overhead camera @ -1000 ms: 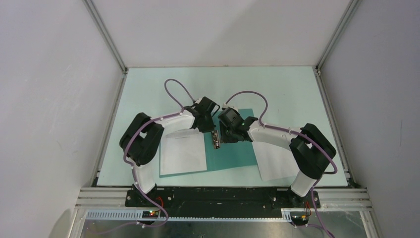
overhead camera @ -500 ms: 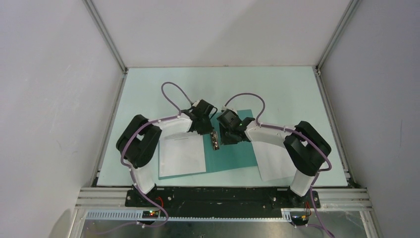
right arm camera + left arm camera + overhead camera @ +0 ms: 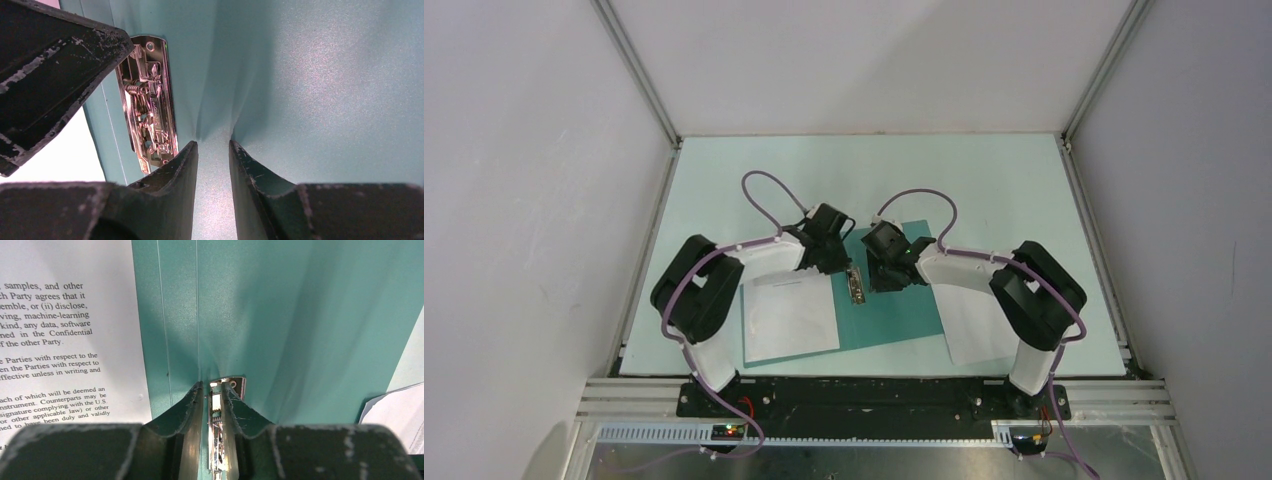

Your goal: Put the files into the folder

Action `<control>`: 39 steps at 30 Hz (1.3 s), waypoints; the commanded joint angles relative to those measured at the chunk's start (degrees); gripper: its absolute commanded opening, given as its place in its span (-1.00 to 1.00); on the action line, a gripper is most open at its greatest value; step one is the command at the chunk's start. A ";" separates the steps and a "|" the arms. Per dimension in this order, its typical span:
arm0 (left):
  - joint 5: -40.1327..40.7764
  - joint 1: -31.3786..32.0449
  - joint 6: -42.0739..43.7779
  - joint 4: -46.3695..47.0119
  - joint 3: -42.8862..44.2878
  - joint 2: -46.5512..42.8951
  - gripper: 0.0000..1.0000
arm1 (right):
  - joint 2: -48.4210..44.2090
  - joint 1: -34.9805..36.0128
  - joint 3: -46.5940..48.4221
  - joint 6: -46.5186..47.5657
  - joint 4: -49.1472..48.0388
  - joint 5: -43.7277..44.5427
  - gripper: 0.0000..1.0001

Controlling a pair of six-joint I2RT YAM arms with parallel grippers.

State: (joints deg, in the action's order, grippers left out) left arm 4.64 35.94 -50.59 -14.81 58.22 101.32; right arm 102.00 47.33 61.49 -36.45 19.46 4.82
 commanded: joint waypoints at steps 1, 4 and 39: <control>-0.82 -0.53 -0.28 1.95 -1.25 -3.33 -0.51 | 1.52 -0.38 0.47 -0.20 -1.34 0.36 -0.32; -1.23 -0.68 0.06 2.51 -1.51 -3.76 -0.49 | 1.89 -0.40 0.40 -0.20 -1.56 0.31 -0.32; 4.67 1.14 -0.10 -2.98 1.01 1.89 -0.71 | 1.40 -0.28 0.38 -0.25 -1.55 0.15 -0.33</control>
State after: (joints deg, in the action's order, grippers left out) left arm 4.82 36.45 -50.57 -15.44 57.91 101.03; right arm 102.56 47.03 61.52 -36.45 17.96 4.56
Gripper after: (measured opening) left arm 0.143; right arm 0.336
